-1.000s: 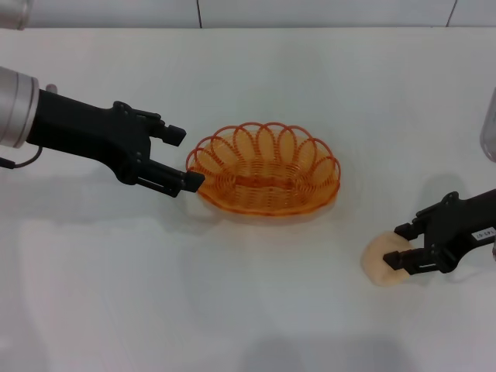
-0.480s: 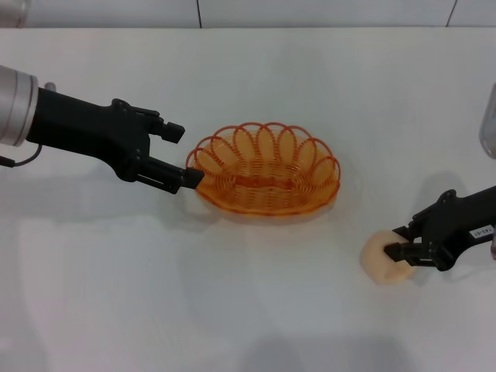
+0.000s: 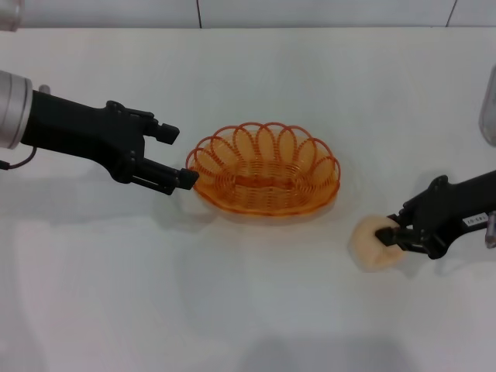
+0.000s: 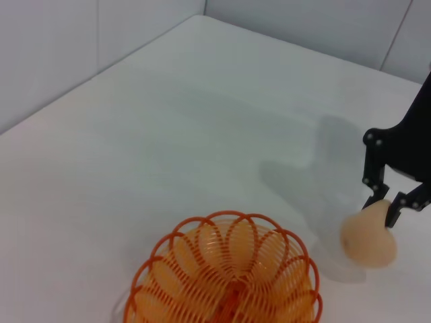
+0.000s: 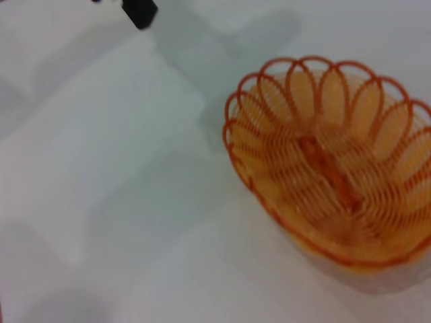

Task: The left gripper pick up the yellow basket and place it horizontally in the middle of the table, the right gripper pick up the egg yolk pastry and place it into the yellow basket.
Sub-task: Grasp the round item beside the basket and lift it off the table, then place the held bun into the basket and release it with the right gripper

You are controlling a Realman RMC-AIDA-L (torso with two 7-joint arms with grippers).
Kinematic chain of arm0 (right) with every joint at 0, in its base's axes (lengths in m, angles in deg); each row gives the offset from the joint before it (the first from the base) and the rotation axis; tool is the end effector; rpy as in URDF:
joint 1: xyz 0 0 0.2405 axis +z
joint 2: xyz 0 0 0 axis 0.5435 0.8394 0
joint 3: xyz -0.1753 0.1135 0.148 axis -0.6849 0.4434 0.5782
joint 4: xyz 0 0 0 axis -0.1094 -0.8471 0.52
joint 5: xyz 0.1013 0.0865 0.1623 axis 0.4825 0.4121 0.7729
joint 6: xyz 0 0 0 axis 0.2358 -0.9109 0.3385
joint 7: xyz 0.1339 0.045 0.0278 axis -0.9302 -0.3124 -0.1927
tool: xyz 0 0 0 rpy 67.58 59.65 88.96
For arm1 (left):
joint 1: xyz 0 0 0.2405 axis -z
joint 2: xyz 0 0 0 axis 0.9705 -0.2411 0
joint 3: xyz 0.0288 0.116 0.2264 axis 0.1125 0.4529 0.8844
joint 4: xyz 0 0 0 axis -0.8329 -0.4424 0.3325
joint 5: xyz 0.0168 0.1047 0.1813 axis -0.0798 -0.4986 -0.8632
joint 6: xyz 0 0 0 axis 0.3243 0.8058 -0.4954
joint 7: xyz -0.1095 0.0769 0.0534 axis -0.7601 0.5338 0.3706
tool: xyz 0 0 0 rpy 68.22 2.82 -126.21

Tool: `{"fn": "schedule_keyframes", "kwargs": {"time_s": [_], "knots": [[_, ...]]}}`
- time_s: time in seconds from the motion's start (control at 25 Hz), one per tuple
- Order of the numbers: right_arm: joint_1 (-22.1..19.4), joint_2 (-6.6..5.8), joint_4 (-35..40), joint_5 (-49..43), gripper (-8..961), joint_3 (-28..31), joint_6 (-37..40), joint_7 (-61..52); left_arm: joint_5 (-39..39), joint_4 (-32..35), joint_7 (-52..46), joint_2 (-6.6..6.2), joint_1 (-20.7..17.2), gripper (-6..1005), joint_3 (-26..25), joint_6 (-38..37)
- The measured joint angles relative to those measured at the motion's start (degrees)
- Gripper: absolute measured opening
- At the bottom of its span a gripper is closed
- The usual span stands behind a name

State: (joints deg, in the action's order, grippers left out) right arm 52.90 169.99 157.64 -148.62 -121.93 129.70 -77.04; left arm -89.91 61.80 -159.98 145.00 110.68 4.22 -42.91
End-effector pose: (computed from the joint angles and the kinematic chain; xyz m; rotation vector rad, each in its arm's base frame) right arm 0.1929 0.3093 0.0083 -2.8716 0.5984 -0.1436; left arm -0.2028 0.3478 0.0515 -2.9476 -0.5656 -0.1765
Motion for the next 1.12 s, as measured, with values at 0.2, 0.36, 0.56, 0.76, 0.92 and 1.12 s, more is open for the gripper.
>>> {"fn": "schedule_keyframes", "kwargs": {"time_s": [0.2,0.36,0.56,0.76,0.92,1.12], "knots": [[-0.25,0.00,3.77,0.13,140,0.18,0.75,-1.84,0.00,0.07,0.11,-0.19,-0.38,875,0.00,0.45],[0.00,0.00,7.08,0.16,109,0.33,1.59,-3.75,-0.01,0.18,0.12,-0.28,-0.56,875,0.00,0.45],[1.56,0.01,9.56,1.18,82,0.58,1.15,-5.03,-0.01,0.23,0.21,-0.28,-0.62,875,0.01,0.45],[4.57,0.22,7.15,3.40,59,-0.33,-3.05,-4.74,0.04,0.28,0.27,-0.10,-0.46,875,0.01,0.43],[7.23,0.27,3.85,3.77,50,-2.78,-7.30,-4.47,0.09,0.34,0.32,0.02,-0.32,875,0.00,0.16],[9.66,0.34,0.08,3.83,41,-6.02,-12.73,-4.28,0.24,0.34,0.34,0.05,-0.36,875,0.11,0.05]]}}
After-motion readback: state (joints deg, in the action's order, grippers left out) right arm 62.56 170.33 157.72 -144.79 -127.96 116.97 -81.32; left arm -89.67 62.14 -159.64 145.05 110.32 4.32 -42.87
